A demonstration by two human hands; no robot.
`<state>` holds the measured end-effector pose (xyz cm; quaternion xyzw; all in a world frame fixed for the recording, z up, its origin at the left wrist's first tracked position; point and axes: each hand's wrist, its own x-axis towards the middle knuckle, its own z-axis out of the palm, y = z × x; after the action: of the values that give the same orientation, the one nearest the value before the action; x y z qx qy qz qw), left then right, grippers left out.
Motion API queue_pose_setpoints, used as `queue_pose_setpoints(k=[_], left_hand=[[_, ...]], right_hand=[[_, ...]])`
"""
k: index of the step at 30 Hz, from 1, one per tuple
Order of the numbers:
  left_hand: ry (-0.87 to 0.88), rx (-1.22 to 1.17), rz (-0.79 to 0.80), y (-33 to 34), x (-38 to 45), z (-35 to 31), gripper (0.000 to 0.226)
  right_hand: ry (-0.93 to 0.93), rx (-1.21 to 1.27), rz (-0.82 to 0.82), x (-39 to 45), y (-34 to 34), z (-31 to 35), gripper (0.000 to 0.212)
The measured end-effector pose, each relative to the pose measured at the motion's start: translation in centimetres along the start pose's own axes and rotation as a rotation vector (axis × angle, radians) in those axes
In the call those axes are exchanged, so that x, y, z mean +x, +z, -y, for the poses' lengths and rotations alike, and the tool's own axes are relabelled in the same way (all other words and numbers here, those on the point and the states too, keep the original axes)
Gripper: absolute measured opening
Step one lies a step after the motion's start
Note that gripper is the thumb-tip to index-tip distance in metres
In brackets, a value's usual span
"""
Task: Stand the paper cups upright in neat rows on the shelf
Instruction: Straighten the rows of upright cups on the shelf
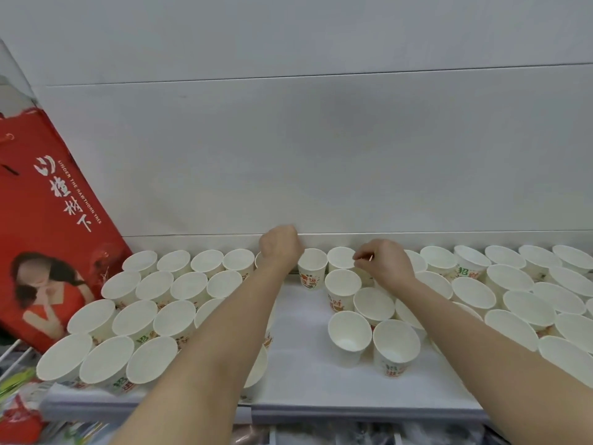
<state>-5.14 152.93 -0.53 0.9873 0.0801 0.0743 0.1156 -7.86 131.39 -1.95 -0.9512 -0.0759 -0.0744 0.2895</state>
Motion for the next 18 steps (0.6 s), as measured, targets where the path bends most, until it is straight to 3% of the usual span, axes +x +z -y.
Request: queue_pose_setpoints(k=[7,12,18], left_hand=[[0.055,0.135,-0.011,0.4,0.6,-0.1,0.023],[0.064,0.170,-0.017,0.1,0.6,0.3,0.025],[0.151,0.020,-0.066,-1.0,-0.1,1.5,0.018]], right_hand=[[-0.125,-0.253,0.027,1.1,0.6,0.1,0.025],[-0.193,-0.340,0.048,1.7,0.5,-0.2,0.019],[-0.346,-0.389,0.061,1.9,0.3,-0.3,0.015]])
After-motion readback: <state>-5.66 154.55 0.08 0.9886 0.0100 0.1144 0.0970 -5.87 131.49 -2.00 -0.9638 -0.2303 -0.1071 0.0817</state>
